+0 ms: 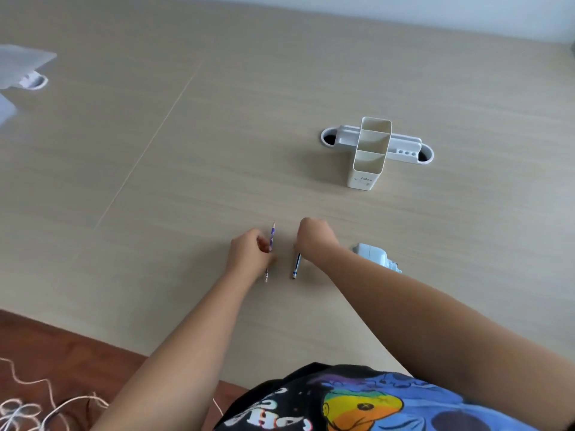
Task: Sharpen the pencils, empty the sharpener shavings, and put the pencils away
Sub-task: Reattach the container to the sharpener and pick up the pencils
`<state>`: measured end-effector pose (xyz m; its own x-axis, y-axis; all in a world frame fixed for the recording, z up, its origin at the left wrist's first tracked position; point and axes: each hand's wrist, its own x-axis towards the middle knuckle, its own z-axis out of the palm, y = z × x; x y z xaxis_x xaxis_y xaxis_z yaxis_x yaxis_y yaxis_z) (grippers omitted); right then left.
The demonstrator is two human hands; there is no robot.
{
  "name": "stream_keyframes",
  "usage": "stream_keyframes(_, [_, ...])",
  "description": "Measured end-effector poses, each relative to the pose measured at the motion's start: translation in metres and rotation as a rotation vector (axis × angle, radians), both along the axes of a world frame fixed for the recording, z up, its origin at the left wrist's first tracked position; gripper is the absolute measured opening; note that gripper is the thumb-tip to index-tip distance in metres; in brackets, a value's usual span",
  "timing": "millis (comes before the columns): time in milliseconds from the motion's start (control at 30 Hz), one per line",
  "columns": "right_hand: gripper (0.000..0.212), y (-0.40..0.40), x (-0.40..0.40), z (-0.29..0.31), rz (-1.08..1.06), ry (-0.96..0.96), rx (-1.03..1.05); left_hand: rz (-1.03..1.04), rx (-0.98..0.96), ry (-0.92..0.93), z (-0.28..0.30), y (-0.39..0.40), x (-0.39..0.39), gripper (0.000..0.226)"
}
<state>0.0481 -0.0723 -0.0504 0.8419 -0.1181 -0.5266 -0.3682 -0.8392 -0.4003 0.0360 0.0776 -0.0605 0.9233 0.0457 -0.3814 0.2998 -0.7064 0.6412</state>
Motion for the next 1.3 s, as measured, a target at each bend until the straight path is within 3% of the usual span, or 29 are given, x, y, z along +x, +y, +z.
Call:
stream_keyframes(133, [0.015,0.003,0.007,-0.011,-0.091,-0.021,0.002,0.14,-0.132,0.048,0.002,0.012,0.003,0.022])
stream_keyframes(367, [0.042,-0.013,0.022,0.009,-0.318,-0.129,0.261,0.248,-0.499,0.148,0.009,-0.001,0.024,0.025])
stream_keyframes(633, [0.02,-0.115,0.039,0.069,-0.485,-0.477,0.372,0.101,-0.708,0.069,0.052,-0.086,0.075,0.01])
stream_keyframes(967, [0.012,-0.167,0.058,0.072,-0.414,-0.67,0.204,0.021,-0.529,-0.161,0.056,-0.174,0.119,0.008])
stream_keyframes(1167, [0.016,-0.174,0.068,0.057,-0.178,-0.561,-0.062,-0.046,-0.385,-0.2,0.032,-0.187,0.114,0.006])
stream_keyframes(1300, [0.024,-0.169,0.079,0.05,-0.08,-0.454,-0.177,-0.052,-0.343,-0.212,0.024,-0.19,0.113,0.016])
